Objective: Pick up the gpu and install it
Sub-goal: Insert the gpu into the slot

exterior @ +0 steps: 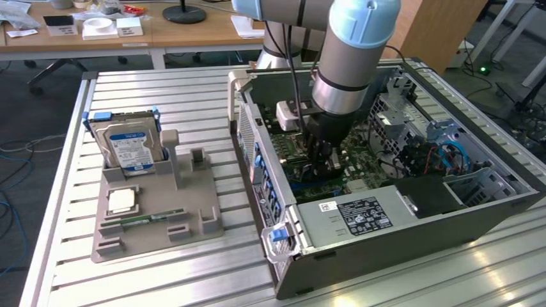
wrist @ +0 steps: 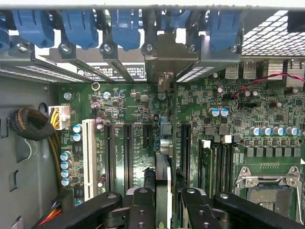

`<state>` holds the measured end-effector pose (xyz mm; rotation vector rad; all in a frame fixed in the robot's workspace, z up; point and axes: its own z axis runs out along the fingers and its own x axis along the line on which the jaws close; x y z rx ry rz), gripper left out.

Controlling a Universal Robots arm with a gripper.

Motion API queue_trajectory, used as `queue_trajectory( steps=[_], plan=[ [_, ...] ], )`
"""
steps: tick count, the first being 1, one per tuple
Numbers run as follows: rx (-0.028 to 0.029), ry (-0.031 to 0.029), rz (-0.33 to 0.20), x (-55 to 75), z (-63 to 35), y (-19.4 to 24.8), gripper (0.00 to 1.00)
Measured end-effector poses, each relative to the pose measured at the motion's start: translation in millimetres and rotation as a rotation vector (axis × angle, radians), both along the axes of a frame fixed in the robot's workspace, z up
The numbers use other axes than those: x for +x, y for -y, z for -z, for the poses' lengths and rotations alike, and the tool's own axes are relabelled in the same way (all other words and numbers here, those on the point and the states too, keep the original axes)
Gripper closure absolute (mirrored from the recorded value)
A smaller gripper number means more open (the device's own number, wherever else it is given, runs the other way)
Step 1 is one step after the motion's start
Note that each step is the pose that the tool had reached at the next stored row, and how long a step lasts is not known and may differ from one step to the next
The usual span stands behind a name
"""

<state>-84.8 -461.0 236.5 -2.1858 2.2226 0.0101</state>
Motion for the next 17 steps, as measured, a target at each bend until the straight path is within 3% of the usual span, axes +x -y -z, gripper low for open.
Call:
queue_trajectory(
  steps=[17],
  plan=[
    [0.0003, 0.0001, 0.000, 0.0, 2.3, 0.0, 0.74]
  ],
)
